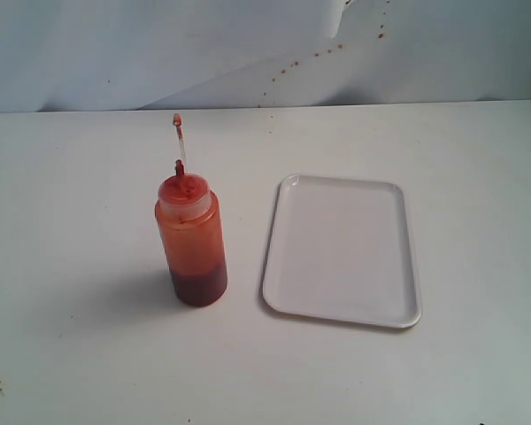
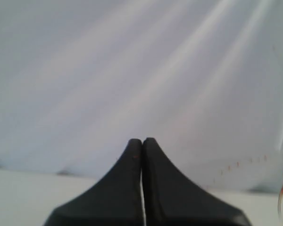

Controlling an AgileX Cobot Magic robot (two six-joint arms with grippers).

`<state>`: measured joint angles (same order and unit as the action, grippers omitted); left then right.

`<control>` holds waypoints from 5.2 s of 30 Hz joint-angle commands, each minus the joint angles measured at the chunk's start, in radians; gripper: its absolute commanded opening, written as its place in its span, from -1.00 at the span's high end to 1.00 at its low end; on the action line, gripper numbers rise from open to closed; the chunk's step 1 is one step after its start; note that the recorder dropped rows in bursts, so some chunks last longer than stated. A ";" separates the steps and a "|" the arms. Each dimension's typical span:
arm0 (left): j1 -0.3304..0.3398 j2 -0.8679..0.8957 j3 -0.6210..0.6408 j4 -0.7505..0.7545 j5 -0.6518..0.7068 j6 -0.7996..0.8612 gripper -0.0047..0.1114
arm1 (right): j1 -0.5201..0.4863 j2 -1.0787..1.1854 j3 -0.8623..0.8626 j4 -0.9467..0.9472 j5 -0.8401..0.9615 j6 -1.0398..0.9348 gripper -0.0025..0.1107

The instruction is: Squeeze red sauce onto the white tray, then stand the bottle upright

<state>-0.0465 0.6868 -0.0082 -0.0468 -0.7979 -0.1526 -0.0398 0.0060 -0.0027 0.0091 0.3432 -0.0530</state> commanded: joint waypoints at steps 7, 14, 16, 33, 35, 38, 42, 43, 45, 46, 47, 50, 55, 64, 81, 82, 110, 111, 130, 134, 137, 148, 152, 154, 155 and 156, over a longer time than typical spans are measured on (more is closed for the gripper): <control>-0.006 1.113 -0.208 0.507 -0.423 -0.028 0.92 | -0.005 -0.006 0.003 0.002 -0.010 0.002 0.96; -0.006 1.203 -0.266 0.709 -0.423 -0.025 0.92 | -0.005 -0.006 0.003 0.000 -0.010 0.002 0.96; -0.006 1.203 -0.275 0.762 -0.401 0.016 0.92 | -0.005 -0.006 0.003 0.000 -0.010 0.002 0.96; -0.004 1.299 -0.429 0.885 -0.127 0.296 0.92 | -0.005 -0.006 0.003 0.000 -0.010 0.002 0.96; 0.009 1.336 -0.444 0.902 -0.139 0.296 0.92 | -0.005 -0.006 0.003 0.000 -0.010 0.002 0.96; 0.072 1.351 -0.445 0.931 -0.202 0.281 0.92 | -0.005 -0.006 0.003 0.000 -0.010 0.002 0.96; 0.216 1.351 -0.445 1.138 -0.383 0.168 0.92 | -0.005 -0.006 0.003 0.000 -0.010 0.002 0.96; 0.258 1.358 -0.445 1.191 -0.423 0.142 0.92 | -0.005 -0.006 0.003 0.000 -0.010 0.002 0.96; 0.324 1.386 -0.452 1.272 -0.423 0.098 0.92 | -0.005 -0.006 0.003 0.000 -0.010 0.002 0.96; 0.347 1.406 -0.464 1.302 -0.423 0.078 0.92 | -0.005 -0.006 0.003 0.000 -0.010 0.002 0.96; 0.357 1.425 -0.477 1.315 -0.423 0.054 0.92 | -0.005 -0.006 0.003 0.000 -0.010 0.002 0.96; 0.355 1.495 -0.521 1.374 -0.423 0.016 0.92 | -0.005 -0.006 0.003 0.000 -0.010 0.002 0.96; 0.320 1.536 -0.568 1.451 -0.423 0.016 0.92 | -0.005 -0.006 0.003 0.000 -0.010 0.002 0.96; 0.309 1.537 -0.569 1.451 -0.423 0.019 0.92 | -0.005 -0.006 0.003 0.000 -0.010 0.002 0.96; 0.247 1.537 -0.569 1.251 -0.423 -0.217 -0.88 | -0.005 -0.006 0.003 0.003 -0.010 0.002 0.96; 0.230 1.537 -0.569 1.244 -0.423 -0.217 -0.88 | -0.005 -0.006 0.003 0.003 -0.010 0.002 0.96; 0.205 1.537 -0.569 1.216 -0.423 -0.018 -0.88 | -0.005 -0.006 0.003 0.003 -0.010 0.002 0.96; 0.205 1.537 -0.569 1.216 -0.423 -0.018 -0.88 | -0.005 -0.006 0.003 0.003 -0.010 0.002 0.96; 0.197 1.537 -0.664 1.333 -0.423 -0.021 -0.88 | -0.005 -0.006 0.003 0.003 -0.010 0.002 0.96; 0.141 1.537 -0.715 1.346 -0.423 -0.028 -0.88 | -0.005 -0.006 0.003 0.003 -0.010 0.002 0.96; 0.086 1.537 -0.745 1.328 -0.423 -0.028 -0.88 | -0.005 -0.006 0.003 0.003 -0.010 0.002 0.96; 0.043 1.537 -0.777 1.255 -0.392 -0.030 -0.88 | -0.005 -0.006 0.003 0.003 -0.010 0.002 0.96; 0.043 1.552 -0.788 1.235 -0.396 -0.030 -0.88 | -0.005 -0.006 0.003 0.003 -0.010 0.002 0.96; 0.043 1.571 -0.799 1.242 -0.401 -0.030 -0.88 | -0.005 -0.006 0.003 0.003 -0.010 0.002 0.96; 0.043 1.582 -0.807 1.242 -0.401 -0.030 -0.88 | -0.005 -0.006 0.003 0.003 -0.010 0.002 0.96; 0.043 1.591 -0.814 1.242 -0.401 -0.030 -0.88 | -0.005 -0.006 0.003 0.003 -0.010 0.002 0.96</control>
<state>-0.0004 2.2541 -0.8021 1.2111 -1.1973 -0.1807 -0.0398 0.0060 -0.0027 0.0091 0.3432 -0.0530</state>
